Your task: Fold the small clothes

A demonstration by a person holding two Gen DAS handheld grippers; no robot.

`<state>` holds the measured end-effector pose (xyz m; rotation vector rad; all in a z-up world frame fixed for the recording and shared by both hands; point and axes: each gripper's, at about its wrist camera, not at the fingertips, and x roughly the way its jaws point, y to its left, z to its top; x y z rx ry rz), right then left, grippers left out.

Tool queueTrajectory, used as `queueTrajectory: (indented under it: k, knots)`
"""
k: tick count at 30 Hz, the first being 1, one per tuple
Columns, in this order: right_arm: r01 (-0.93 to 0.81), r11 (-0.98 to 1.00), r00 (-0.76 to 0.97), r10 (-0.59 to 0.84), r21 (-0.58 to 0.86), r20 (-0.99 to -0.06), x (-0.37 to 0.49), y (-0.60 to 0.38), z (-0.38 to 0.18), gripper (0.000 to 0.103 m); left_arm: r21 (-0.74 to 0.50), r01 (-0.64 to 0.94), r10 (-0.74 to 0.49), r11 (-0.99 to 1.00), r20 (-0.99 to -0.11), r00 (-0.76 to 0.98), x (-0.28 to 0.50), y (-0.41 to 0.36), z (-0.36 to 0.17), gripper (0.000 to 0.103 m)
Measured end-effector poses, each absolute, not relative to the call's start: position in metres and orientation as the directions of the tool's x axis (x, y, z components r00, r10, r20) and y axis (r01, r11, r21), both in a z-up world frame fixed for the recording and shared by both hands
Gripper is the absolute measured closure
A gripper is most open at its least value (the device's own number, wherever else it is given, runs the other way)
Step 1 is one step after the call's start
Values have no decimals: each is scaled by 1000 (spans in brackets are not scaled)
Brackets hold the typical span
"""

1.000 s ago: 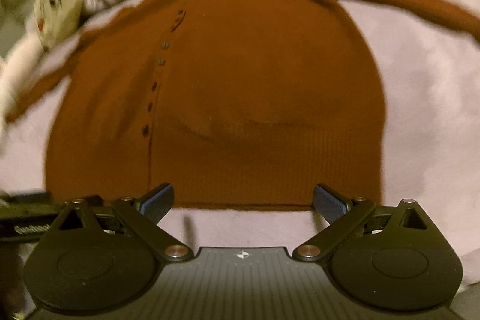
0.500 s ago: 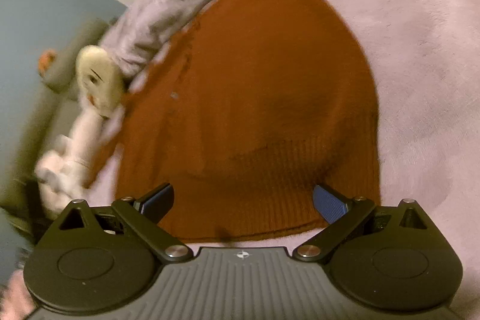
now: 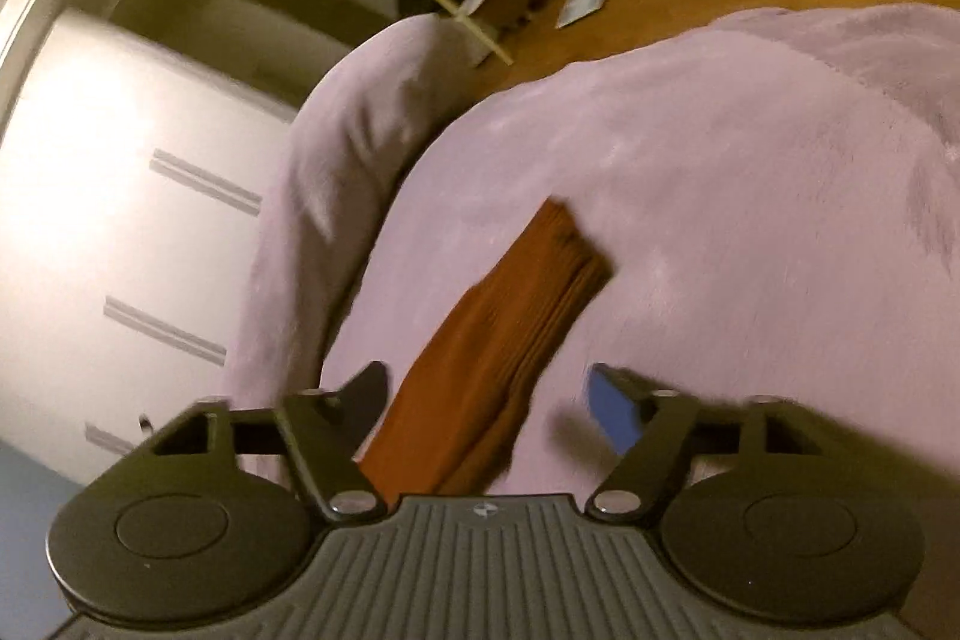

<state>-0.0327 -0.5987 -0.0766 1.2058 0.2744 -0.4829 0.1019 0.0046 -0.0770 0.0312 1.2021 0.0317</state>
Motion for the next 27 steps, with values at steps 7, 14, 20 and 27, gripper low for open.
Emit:
queueTrajectory:
  k: [7, 14, 20, 27]
  knots:
    - [534, 196, 840, -235, 823, -489, -6, -611, -99, 76, 25, 3, 22, 1000, -936, 352, 110, 12, -82, 0]
    - [604, 287, 795, -277, 743, -539, 9, -626, -67, 97, 38, -4, 37, 999, -931, 363, 108, 13, -77, 0]
    - [500, 664, 856, -284, 556, -431, 53, -556, 13, 97, 122, 22, 100, 992, -893, 438, 99, 7, -55, 0]
    - [65, 929, 943, 62, 364, -327, 114, -395, 64, 96, 27, -18, 32, 999, -858, 513, 99, 38, -27, 0]
